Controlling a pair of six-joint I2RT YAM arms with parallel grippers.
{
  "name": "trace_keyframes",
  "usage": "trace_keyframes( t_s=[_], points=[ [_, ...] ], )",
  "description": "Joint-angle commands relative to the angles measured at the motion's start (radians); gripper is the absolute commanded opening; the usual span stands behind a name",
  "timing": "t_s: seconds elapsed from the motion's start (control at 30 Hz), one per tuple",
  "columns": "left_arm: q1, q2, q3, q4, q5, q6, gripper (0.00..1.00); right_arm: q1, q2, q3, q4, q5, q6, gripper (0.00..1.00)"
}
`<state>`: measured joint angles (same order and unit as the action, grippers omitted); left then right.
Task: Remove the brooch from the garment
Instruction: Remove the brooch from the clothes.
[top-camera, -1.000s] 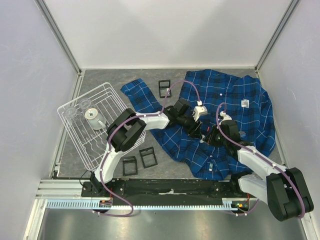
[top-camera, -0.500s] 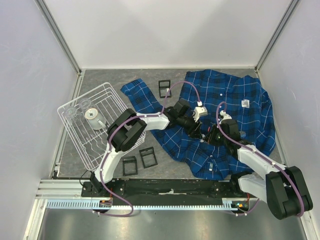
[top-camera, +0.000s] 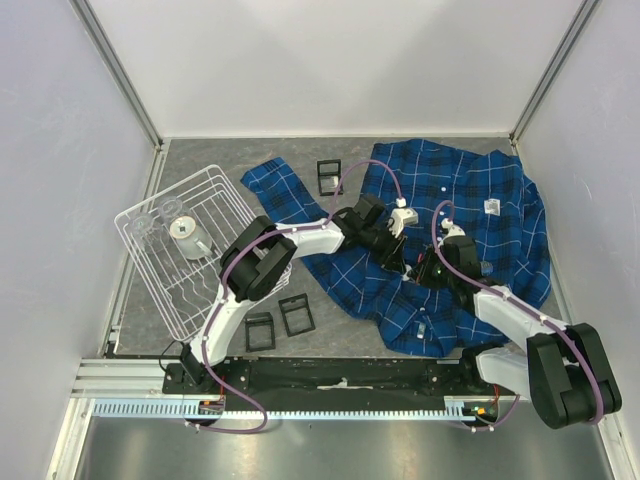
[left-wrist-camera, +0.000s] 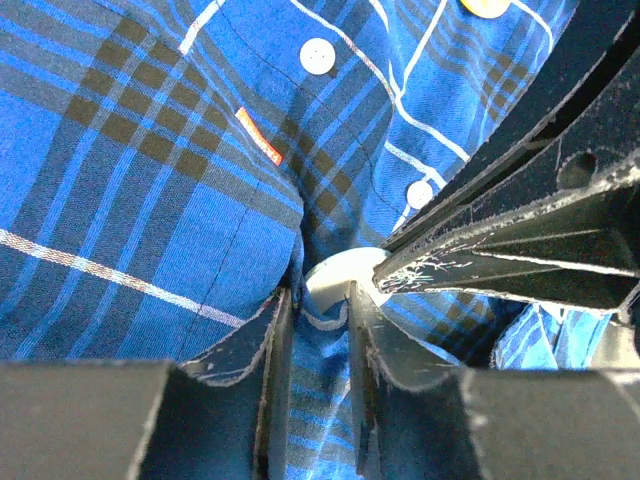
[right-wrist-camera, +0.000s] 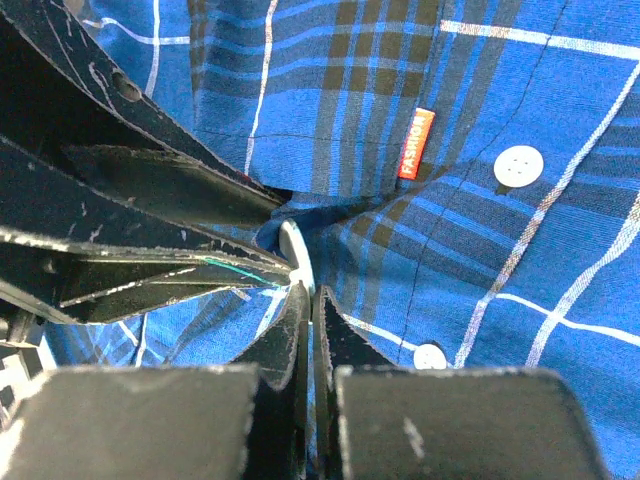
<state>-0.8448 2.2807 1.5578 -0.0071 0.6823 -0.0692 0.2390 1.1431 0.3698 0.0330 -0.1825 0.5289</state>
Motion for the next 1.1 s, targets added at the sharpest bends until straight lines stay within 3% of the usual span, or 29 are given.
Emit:
trace_keyframes(
  t_s=[0.0,0.2,0.37,0.47,0.5,0.7,0.8,0.87,0.93,1.07],
  points=[
    [-0.01,0.053,0.044,-0.089,-0.099,-0.067,0.25,0.014,0.01,0.034,0.035,-0.068,-0.001,0.0],
    [-0.02,0.048,0.048,-0.114,-0.135,-0.084,0.14,0.014,0.032,0.041,0.03,-0.031,0.016,0.0],
    [-0.011,0.025,0.045,-0.125,-0.124,-0.089,0.14,0.016,0.014,0.04,-0.004,0.011,0.016,0.0],
    [-0.005,-0.024,0.038,-0.125,-0.115,-0.112,0.29,0.016,0.0,0.043,-0.03,0.034,0.013,0.0],
    [-0.004,-0.039,0.035,-0.128,-0.109,-0.121,0.42,0.014,0.0,0.052,-0.031,0.035,0.002,0.0],
    [0.029,-0.166,0.022,-0.113,-0.04,-0.234,0.61,0.02,0.024,0.122,-0.139,0.049,-0.046,0.0],
    [0.038,-0.242,-0.044,-0.076,-0.055,-0.282,0.61,0.039,0.04,0.167,-0.217,0.127,-0.069,0.0],
    [0.042,-0.265,-0.091,-0.056,-0.09,-0.313,0.54,0.063,0.049,0.205,-0.252,0.178,-0.075,0.0],
    [0.043,-0.26,-0.111,-0.053,-0.107,-0.34,0.41,0.095,0.079,0.244,-0.326,0.254,-0.073,0.0],
    [0.043,-0.21,-0.175,-0.005,-0.115,-0.395,0.37,0.244,0.148,0.361,-0.471,0.473,-0.025,0.0]
  ],
)
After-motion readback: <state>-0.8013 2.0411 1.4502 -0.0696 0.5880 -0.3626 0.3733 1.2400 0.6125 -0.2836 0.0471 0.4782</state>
